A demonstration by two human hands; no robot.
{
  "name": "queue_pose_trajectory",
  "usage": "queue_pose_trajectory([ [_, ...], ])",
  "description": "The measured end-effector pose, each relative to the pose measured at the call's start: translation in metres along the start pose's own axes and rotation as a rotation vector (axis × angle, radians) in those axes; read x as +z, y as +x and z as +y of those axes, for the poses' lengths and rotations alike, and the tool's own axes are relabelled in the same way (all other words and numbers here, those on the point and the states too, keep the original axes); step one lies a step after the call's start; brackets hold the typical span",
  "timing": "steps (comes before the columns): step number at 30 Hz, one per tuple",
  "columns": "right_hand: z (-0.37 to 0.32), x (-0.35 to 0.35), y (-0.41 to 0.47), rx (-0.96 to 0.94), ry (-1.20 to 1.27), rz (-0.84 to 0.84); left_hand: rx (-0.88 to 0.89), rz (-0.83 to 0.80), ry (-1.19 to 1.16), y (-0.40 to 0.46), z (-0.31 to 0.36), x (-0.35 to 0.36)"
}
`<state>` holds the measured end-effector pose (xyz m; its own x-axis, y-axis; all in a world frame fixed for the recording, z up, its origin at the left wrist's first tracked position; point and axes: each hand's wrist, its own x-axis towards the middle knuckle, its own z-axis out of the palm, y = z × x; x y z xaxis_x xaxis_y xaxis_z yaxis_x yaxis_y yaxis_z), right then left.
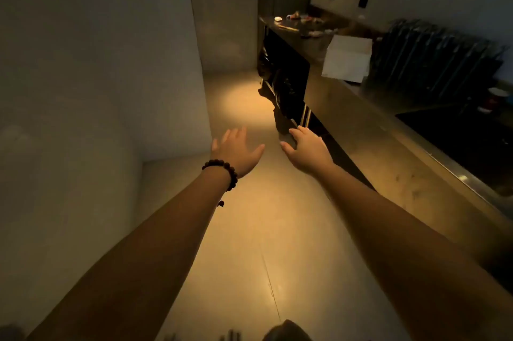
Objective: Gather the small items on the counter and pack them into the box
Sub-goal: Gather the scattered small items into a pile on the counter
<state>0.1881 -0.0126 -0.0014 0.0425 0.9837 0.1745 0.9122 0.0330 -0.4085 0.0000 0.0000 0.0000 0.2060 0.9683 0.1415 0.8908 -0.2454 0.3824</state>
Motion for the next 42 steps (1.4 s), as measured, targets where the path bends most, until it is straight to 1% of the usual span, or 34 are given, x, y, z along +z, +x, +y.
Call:
queue_pose_trajectory([
  [4, 0.01, 0.016, 0.042, 0.016, 0.001, -0.03, -0.031, 0.014, -0.004, 0.044, -0.016, 0.01],
  [8, 0.031, 0.037, 0.106, 0.028, -0.005, -0.05, -0.049, 0.003, -0.005, 0.11, -0.029, 0.03],
  [14, 0.072, 0.044, 0.248, 0.06, -0.011, -0.086, -0.081, -0.012, 0.003, 0.256, -0.036, 0.045],
  [20, 0.095, 0.042, 0.377, 0.045, -0.002, -0.091, -0.106, -0.014, 0.002, 0.385, -0.039, 0.053],
  [26, 0.108, 0.058, 0.478, 0.041, -0.013, -0.114, -0.125, -0.026, 0.016, 0.488, -0.055, 0.068],
  [31, 0.126, 0.077, 0.566, 0.027, -0.032, -0.111, -0.094, -0.02, 0.017, 0.578, -0.072, 0.084],
  [36, 0.137, 0.11, 0.675, 0.054, -0.037, -0.09, -0.061, -0.01, 0.003, 0.691, -0.105, 0.102],
  [42, 0.133, 0.139, 0.835, 0.145, -0.053, -0.077, -0.041, -0.036, 0.035, 0.859, -0.148, 0.105],
])
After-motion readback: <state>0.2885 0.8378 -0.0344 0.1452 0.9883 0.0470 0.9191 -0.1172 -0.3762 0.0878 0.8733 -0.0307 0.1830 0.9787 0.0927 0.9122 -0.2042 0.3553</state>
